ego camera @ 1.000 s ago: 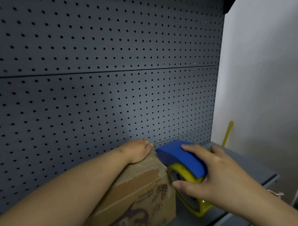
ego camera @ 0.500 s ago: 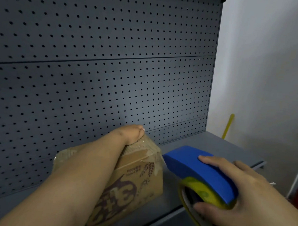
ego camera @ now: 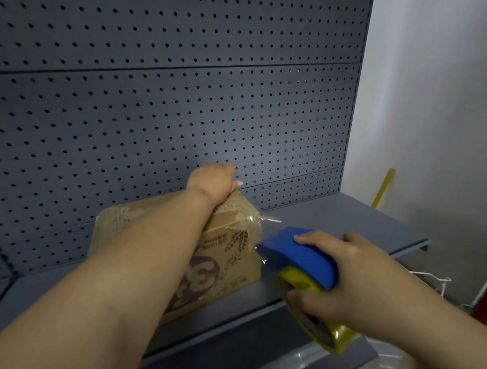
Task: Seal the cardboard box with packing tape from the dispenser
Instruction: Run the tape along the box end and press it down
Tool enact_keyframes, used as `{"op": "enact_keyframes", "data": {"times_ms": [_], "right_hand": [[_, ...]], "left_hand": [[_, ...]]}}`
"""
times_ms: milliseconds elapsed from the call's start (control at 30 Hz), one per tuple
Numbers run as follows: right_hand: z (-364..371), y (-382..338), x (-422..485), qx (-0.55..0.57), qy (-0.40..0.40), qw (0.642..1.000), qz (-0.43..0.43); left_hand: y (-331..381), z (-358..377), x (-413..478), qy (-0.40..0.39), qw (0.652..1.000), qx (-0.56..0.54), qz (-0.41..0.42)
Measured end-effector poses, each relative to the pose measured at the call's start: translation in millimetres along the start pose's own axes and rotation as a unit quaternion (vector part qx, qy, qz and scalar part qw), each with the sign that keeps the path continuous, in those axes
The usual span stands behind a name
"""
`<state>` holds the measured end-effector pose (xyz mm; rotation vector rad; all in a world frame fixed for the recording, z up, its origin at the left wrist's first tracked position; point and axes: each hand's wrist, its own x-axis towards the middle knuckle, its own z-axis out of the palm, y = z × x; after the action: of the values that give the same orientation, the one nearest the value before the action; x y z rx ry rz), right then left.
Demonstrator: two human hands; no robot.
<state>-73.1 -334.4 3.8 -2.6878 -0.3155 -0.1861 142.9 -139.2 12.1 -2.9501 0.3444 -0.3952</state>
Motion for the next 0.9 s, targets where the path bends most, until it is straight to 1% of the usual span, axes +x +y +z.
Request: {"op": "enact_keyframes", "data": {"times_ms": [67, 167, 233, 267, 333, 400, 500, 633, 700, 833, 900], "right_hand": [[0.9, -2.3, 8.2, 0.000, 0.006, 1.000, 0.000], [2.9, -7.9, 21.4, -0.005, 0.003, 1.000, 0.015], [5.0, -13.2, 26.9, -0.010, 0.006, 1.000, 0.025], [6.3, -15.8, 27.7, -0.018, 0.011, 0.999, 0.026], [8.7, -19.3, 28.7, -0.034, 0.014, 0.999, 0.016], [7.6, -19.2, 30.9, -0.026, 0.007, 1.000, 0.009], [2.0, -16.4, 35.0, -0.013, 0.016, 1.000, 0.016], [-3.8, -15.0, 38.2, -0.023, 0.006, 1.000, -0.012], [-7.1, -13.4, 39.3, -0.039, 0.028, 0.999, -0.007], [-7.5, -11.8, 40.7, -0.040, 0.033, 0.999, -0.013], [-7.8, -13.3, 41.2, -0.071, 0.052, 0.996, -0.015]], "left_hand": [[3.0, -6.4, -6.3, -0.026, 0.999, -0.022, -0.027], [7.3, -14.0, -18.3, -0.121, 0.985, -0.110, -0.060], [9.2, -14.5, -28.7, -0.173, 0.970, -0.164, -0.051], [9.7, -12.2, -33.8, -0.182, 0.967, -0.172, -0.037], [10.5, -4.9, -42.1, -0.162, 0.974, -0.157, -0.024], [11.7, 2.4, -47.4, -0.142, 0.981, -0.131, -0.033], [10.2, 7.0, -46.9, -0.143, 0.981, -0.127, -0.034], [9.3, 8.2, -45.1, -0.139, 0.981, -0.129, -0.038], [9.1, 8.7, -45.3, -0.143, 0.981, -0.128, -0.037], [9.9, 4.6, -46.7, -0.142, 0.979, -0.141, -0.035], [10.8, 3.4, -47.4, -0.143, 0.980, -0.135, -0.035]]}}
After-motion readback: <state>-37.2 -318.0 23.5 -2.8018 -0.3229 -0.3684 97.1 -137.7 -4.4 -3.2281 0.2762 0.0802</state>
